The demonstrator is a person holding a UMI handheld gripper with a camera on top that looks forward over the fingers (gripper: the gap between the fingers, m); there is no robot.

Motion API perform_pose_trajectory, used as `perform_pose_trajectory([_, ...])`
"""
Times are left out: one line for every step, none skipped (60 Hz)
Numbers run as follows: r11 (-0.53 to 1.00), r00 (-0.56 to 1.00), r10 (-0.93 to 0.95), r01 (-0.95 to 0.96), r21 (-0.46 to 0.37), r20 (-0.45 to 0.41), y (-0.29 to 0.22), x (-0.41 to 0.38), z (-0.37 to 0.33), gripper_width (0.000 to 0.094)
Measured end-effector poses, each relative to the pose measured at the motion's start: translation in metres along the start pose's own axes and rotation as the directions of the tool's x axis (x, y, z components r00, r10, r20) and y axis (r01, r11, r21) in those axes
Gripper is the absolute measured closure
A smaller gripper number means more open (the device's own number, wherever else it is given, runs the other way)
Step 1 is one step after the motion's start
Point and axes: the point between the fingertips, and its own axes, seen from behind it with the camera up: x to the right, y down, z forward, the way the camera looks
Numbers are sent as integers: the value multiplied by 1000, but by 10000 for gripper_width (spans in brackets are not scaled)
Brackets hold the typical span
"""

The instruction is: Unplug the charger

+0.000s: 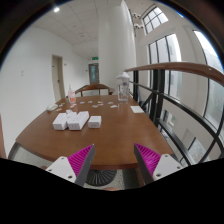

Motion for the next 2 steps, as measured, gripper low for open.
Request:
perform_pose_trajectory([1000, 1000, -1, 1, 0, -1, 0, 0, 0, 122])
perform_pose_trajectory([1000, 1000, -2, 2, 0, -2, 0, 0, 0, 121])
